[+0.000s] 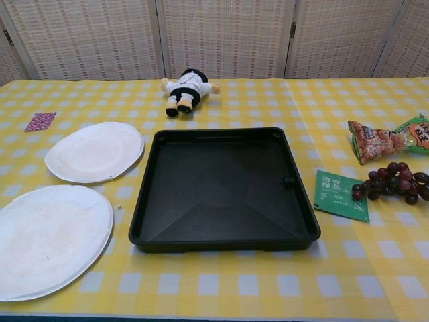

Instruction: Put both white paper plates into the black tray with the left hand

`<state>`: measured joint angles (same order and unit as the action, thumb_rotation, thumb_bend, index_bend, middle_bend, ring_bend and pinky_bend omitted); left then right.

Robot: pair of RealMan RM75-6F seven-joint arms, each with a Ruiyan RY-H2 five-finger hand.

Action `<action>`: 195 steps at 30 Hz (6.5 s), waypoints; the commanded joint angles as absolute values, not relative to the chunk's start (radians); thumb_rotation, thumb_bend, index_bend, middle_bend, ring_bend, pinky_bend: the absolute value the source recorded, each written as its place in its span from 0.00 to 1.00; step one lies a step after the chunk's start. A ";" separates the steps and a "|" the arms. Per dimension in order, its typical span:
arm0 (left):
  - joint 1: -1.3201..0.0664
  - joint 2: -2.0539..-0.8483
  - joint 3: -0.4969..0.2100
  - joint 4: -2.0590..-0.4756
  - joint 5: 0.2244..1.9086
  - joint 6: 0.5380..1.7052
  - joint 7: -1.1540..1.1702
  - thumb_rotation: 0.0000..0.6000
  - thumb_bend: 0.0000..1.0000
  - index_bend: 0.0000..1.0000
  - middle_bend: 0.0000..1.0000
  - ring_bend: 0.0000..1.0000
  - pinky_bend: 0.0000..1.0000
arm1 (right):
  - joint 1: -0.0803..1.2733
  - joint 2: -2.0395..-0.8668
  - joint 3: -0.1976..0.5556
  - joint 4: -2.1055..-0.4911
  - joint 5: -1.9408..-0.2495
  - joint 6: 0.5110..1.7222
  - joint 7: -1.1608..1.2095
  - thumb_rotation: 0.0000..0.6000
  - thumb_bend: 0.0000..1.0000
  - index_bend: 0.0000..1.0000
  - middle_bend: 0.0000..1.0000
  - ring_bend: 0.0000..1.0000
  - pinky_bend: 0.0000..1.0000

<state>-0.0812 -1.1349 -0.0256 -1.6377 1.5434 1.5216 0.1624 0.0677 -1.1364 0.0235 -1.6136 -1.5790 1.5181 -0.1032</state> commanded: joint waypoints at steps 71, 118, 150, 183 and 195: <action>-0.007 -1.711 0.170 -0.707 1.887 1.765 -0.181 1.00 0.30 0.52 1.00 1.00 1.00 | 0.061 -1.108 -0.003 -1.640 -1.627 1.504 -0.087 1.00 0.36 0.00 0.00 0.00 0.00; -0.064 -1.859 0.168 -0.522 1.796 1.703 -0.278 1.00 0.30 0.52 1.00 1.00 1.00 | 0.057 -1.117 0.017 -1.622 -1.610 1.524 -0.080 1.00 0.36 0.00 0.00 0.00 0.00; -0.094 -1.915 0.172 -0.413 1.800 1.806 -0.365 1.00 0.49 0.62 1.00 1.00 1.00 | 0.066 -1.114 0.018 -1.626 -1.590 1.496 -0.082 1.00 0.36 0.00 0.00 0.00 0.00; -0.263 -1.712 0.109 -0.907 1.888 1.856 -0.003 1.00 0.49 0.63 1.00 1.00 1.00 | 0.055 -1.094 0.002 -1.639 -1.636 1.528 -0.046 1.00 0.36 0.00 0.00 0.00 0.00; -0.372 -1.740 0.054 -1.007 1.885 1.708 0.055 1.00 0.49 0.63 1.00 1.00 1.00 | 0.050 -1.082 0.001 -1.639 -1.630 1.530 -0.030 1.00 0.37 0.00 0.00 0.00 0.00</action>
<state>-0.3607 -1.7312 0.0608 -1.0032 1.8854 1.7204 0.0527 0.0500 -1.0830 -0.0002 -1.6387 -1.6318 1.5303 -0.0317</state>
